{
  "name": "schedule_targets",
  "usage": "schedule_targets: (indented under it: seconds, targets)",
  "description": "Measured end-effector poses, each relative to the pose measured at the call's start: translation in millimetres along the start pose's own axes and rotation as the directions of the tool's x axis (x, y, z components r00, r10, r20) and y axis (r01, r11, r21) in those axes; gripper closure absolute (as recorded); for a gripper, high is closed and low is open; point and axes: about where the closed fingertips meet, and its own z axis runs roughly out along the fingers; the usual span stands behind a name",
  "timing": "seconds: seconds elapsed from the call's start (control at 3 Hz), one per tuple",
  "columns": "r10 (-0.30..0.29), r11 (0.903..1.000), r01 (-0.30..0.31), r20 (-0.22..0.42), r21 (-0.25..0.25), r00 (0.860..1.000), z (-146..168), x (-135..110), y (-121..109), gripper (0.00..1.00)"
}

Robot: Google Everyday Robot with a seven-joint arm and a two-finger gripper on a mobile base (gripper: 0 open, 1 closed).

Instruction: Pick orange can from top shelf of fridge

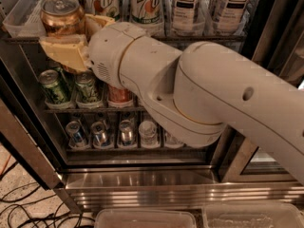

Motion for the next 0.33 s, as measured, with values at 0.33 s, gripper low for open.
schedule_targets:
  seconds: [0.33]
  targets:
    - [0.0,1.0,0.0,0.0,0.0,1.0,0.0,0.0,0.0,1.0]
